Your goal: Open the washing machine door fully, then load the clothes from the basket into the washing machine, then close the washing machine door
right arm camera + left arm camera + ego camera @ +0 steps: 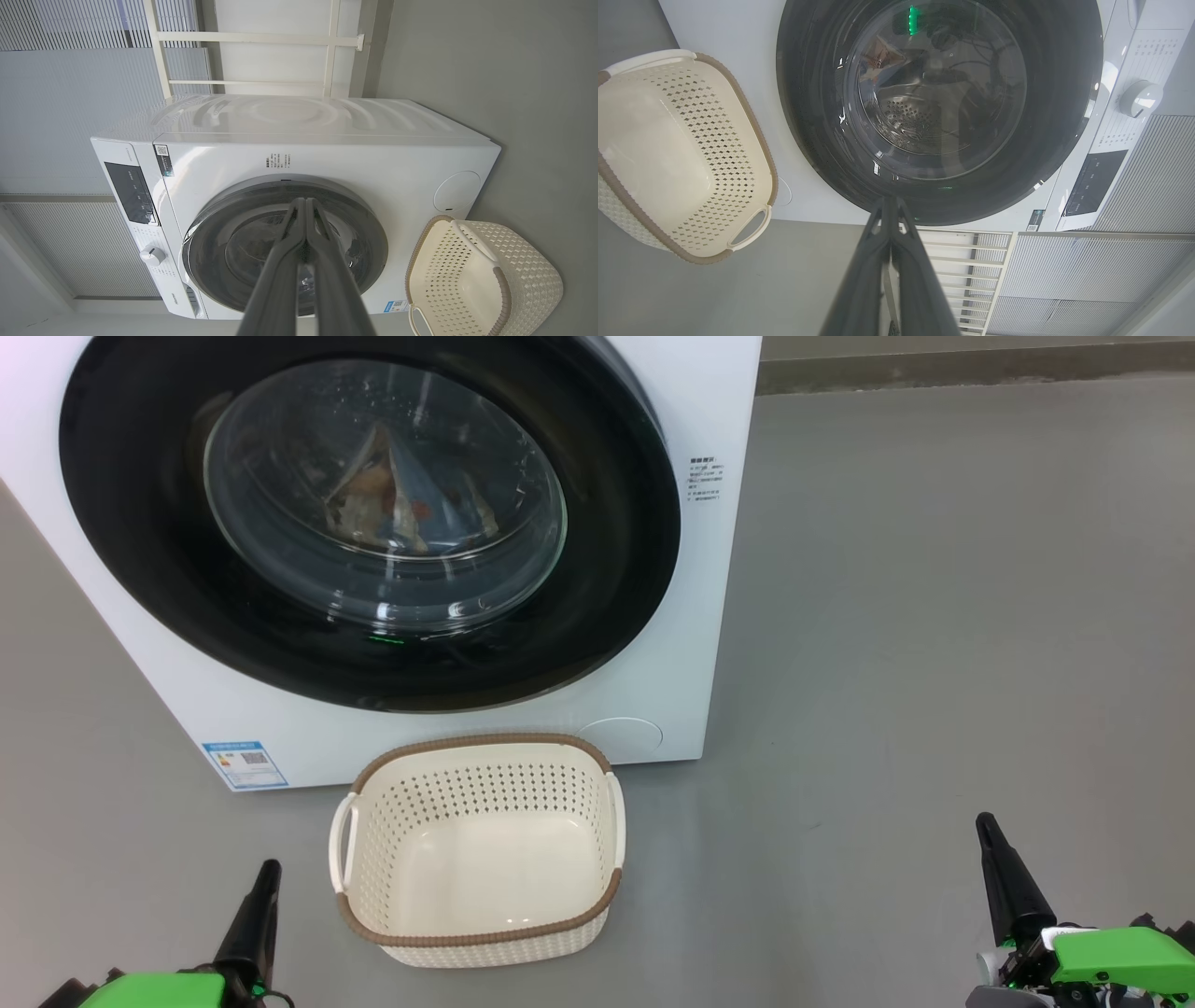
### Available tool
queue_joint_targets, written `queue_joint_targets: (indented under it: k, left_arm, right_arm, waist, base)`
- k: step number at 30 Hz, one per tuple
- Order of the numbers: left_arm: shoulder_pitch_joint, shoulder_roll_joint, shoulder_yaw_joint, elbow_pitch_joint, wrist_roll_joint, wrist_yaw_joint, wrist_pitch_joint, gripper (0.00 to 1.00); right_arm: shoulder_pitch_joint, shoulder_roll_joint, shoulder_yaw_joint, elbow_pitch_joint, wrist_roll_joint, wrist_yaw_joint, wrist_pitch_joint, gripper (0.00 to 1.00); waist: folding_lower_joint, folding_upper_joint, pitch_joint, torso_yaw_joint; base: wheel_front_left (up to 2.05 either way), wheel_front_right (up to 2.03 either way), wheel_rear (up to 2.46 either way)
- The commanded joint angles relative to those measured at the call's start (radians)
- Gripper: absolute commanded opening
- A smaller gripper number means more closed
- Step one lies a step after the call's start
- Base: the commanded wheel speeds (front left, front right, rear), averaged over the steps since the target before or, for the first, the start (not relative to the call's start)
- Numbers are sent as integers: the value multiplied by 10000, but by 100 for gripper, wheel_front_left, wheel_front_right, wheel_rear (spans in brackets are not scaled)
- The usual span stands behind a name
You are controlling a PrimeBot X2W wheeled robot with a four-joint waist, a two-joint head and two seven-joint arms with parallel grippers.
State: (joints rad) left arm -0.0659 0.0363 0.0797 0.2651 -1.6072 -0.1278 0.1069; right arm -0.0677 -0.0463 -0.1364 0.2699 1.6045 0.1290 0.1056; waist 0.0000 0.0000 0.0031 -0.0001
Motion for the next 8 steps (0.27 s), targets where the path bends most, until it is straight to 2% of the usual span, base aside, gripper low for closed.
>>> queue_joint_targets:
  k: [1,8]
  left_arm:
    - [-422,139,352,-201,-5,-29,72,0]
    - [-422,139,353,-201,-5,-29,72,0]
  right_arm:
    - [-402,-39,229,-251,44,17,74,0]
    - [-402,-39,229,-251,44,17,74,0]
  waist:
    - [0,0,0,1]
    - [0,0,0,1]
  base:
    - [0,0,0]
    - [0,0,0]
